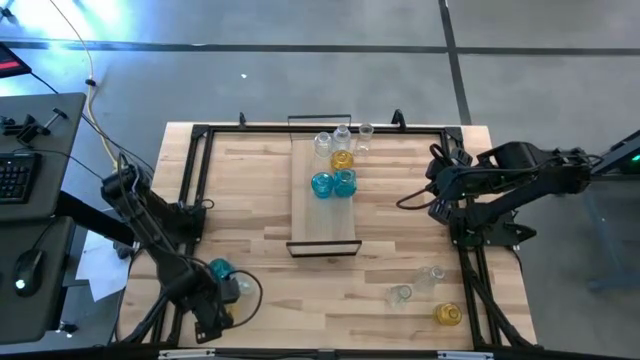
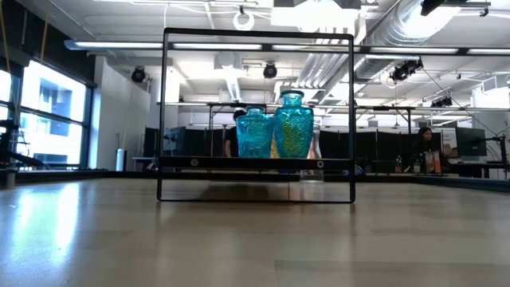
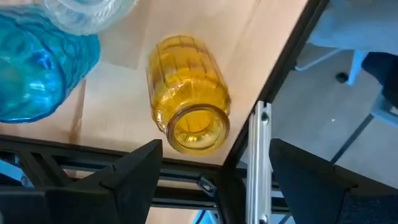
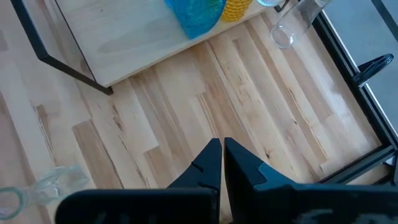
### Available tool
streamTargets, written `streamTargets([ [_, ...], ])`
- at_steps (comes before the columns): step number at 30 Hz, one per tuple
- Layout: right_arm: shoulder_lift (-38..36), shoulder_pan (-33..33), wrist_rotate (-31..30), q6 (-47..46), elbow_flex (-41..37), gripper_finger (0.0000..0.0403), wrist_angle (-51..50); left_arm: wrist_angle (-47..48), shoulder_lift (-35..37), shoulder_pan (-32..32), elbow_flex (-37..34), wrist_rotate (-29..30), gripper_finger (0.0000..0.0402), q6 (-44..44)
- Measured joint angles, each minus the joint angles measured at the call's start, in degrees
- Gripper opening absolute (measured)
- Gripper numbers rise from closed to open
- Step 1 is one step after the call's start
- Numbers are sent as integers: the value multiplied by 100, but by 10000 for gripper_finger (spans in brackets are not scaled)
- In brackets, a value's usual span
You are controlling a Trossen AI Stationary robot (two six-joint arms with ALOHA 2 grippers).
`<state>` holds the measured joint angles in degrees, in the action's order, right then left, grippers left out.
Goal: Sort vases onto shelf
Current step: Put the bottom left yellow flower vase on the shelf aligned with the other yellow flower vase
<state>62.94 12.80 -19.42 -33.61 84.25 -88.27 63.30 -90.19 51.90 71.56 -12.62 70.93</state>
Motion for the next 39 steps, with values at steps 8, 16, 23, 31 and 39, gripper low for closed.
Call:
streamTargets([
  [8, 0, 0, 16, -67, 0, 0, 0, -51, -7, 40, -244, 50, 287, 37],
  [16, -2, 0, 37, -92, 0, 0, 0, -72, -12, -19, -242, 297, 287, 154],
  [23, -2, 0, 37, -92, 0, 0, 0, -96, -209, 7, -242, 245, 287, 193],
  [31, -2, 0, 80, -92, 0, 0, 0, -155, -380, 7, -242, 243, 287, 217],
  [39, 0, 0, 101, -90, 0, 0, 0, -161, -383, 48, -242, -46, 286, 302],
])
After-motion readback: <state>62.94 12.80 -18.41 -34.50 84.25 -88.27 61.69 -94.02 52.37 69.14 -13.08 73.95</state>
